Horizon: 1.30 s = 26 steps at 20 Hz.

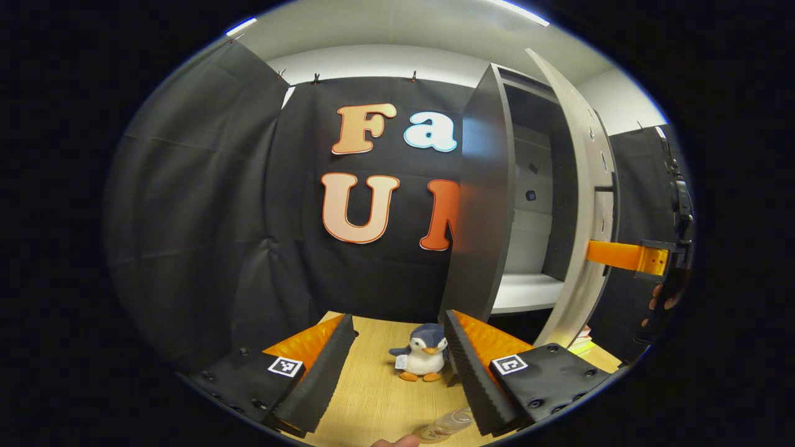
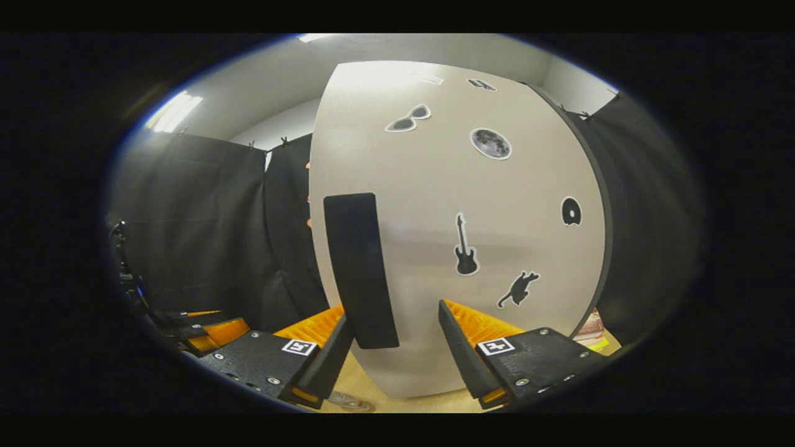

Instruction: Open the cabinet door with the right hand, grasp the bottle in the cabinet with the left hand and place it on the coaster, then close the cabinet door with the right hand.

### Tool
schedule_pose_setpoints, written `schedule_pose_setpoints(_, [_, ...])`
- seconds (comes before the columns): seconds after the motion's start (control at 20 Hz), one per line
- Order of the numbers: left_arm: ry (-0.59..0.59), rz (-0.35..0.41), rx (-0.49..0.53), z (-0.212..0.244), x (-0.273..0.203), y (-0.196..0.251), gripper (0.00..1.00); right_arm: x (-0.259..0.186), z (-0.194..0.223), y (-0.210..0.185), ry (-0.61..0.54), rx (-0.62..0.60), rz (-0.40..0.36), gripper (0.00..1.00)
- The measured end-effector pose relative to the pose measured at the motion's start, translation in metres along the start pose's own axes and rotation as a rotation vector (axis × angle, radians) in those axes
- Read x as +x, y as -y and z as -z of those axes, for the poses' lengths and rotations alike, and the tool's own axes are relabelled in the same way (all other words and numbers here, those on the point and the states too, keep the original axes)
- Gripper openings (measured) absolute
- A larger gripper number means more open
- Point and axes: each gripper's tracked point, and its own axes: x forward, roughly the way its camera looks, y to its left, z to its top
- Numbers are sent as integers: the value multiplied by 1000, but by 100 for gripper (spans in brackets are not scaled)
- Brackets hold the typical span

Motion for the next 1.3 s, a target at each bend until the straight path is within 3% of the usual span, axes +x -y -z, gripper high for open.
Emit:
schedule_pose_setpoints(0.25, [2, 40, 28, 0, 10, 10, 95, 13, 0, -1, 3, 12, 38, 87])
schedule_pose_setpoints(0.45, [-8, 53, 17, 3, 16, 9, 95, 17, 3, -2, 4, -67, 94, 90])
schedule_pose_setpoints(0.65, [-21, 53, 1, 6, 21, 9, 95, 20, 6, 3, 12, -48, 127, 92])
schedule_pose_setpoints(1.0, [-32, 70, 6, 8, 17, 20, 95, 48, 13, 13, 44, -34, 155, 93])
schedule_pose_setpoints(1.3, [-23, 73, 1, 0, 9, 32, 96, 36, 15, 9, 27, 0, 131, 95])
